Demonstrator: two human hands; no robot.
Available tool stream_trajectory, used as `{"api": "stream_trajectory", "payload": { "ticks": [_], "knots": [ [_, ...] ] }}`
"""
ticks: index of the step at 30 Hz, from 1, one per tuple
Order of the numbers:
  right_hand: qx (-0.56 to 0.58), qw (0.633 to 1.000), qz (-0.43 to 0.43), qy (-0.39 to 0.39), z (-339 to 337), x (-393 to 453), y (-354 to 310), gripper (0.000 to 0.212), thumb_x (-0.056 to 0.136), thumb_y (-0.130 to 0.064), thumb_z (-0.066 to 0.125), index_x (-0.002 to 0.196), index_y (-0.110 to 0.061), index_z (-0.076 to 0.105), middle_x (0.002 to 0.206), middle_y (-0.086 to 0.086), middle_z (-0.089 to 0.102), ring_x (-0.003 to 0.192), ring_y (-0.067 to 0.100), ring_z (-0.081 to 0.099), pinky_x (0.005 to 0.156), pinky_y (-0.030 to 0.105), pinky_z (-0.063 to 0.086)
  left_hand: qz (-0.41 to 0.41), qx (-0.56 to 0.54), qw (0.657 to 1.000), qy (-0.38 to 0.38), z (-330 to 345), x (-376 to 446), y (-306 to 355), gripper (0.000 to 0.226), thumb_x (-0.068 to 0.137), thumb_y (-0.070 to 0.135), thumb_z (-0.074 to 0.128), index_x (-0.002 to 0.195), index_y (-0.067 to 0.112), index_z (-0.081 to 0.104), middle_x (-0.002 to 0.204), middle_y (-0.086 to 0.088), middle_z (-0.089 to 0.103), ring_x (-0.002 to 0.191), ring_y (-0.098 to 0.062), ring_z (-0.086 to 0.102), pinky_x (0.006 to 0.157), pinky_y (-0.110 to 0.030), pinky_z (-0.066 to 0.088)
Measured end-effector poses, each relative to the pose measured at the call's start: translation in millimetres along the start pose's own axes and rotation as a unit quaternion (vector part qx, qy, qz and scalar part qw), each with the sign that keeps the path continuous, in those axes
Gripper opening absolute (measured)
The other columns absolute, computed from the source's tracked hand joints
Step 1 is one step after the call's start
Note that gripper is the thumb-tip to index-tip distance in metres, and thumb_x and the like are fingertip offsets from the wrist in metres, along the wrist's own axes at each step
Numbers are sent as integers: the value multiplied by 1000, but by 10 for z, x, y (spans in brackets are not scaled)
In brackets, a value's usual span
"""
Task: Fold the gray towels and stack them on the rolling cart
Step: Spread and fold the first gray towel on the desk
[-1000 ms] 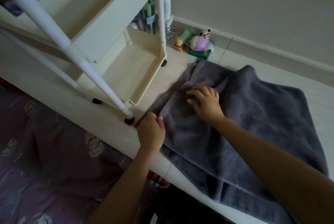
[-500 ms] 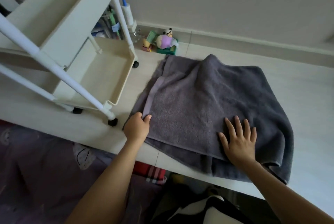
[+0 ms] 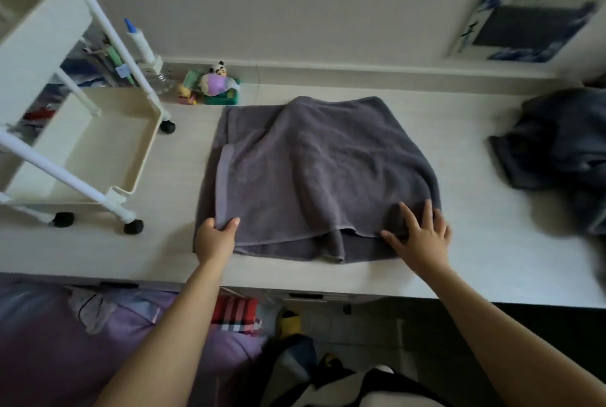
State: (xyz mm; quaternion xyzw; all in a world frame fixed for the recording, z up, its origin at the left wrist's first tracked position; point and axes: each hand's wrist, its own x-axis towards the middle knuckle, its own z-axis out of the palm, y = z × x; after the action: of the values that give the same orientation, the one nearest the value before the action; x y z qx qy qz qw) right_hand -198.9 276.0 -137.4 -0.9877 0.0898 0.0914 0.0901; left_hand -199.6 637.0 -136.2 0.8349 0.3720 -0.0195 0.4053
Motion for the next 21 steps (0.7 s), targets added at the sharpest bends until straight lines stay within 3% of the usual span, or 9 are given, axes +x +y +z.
{"api": "stream_trajectory", "payload": {
  "ticks": [3, 6, 7, 10, 13, 17, 21],
  "knots": [
    [82, 996, -2, 37, -44, -126, 210, 71, 84, -55, 58, 144, -29, 30, 153, 8, 25, 134, 34, 24, 107, 46, 23, -37, -51, 998, 16, -27, -22, 26, 44, 88, 34, 62, 110, -4, 58, 113, -23, 62, 103, -40, 58, 84, -40, 45],
    [245, 962, 37, 112, -104, -185, 237, 51, 87, -42, 61, 132, -22, 47, 128, 7, 49, 111, 24, 46, 95, 37, 39, -92, -184, 979, -7, -92, 72, 4, 48, 86, 34, 65, 118, 0, 58, 117, -10, 61, 106, -29, 58, 90, -36, 46],
    [346, 928, 76, 119, -160, -201, 185, 43, 89, -40, 58, 127, -21, 50, 122, 7, 52, 101, 20, 53, 87, 33, 45, -110, -223, 969, -18, -100, 119, -19, 50, 83, 36, 68, 118, 3, 59, 120, -9, 61, 107, -26, 59, 94, -37, 47],
    [604, 768, 205, 61, -252, -212, 18, 31, 98, -36, 43, 120, -16, 51, 108, 8, 60, 78, 22, 67, 63, 28, 53, -155, -304, 939, -49, -94, 241, -61, 48, 83, 33, 68, 121, 5, 56, 119, -3, 60, 108, -22, 58, 93, -36, 47],
    [713, 658, 242, 13, -263, -130, -60, 34, 99, -33, 36, 127, -17, 47, 118, 5, 53, 97, 27, 64, 71, 33, 56, -188, -344, 917, -78, -83, 306, -82, 51, 87, 34, 64, 126, 3, 52, 126, -8, 59, 113, -24, 57, 89, -34, 47],
    [793, 541, 279, 29, -318, -37, -122, 39, 96, -33, 42, 131, -18, 48, 124, 1, 56, 113, 24, 55, 92, 35, 48, -215, -377, 899, -64, -146, 349, -40, 46, 94, 32, 54, 131, 7, 46, 131, -10, 54, 121, -31, 52, 99, -45, 44],
    [758, 548, 337, 105, -423, 30, -78, 35, 96, -27, 44, 124, -9, 55, 114, 3, 64, 115, 20, 56, 91, 30, 48, -223, -386, 893, -63, -251, 362, -19, 45, 93, 34, 55, 130, 11, 46, 129, -9, 54, 118, -32, 53, 94, -49, 46]
  ]
}}
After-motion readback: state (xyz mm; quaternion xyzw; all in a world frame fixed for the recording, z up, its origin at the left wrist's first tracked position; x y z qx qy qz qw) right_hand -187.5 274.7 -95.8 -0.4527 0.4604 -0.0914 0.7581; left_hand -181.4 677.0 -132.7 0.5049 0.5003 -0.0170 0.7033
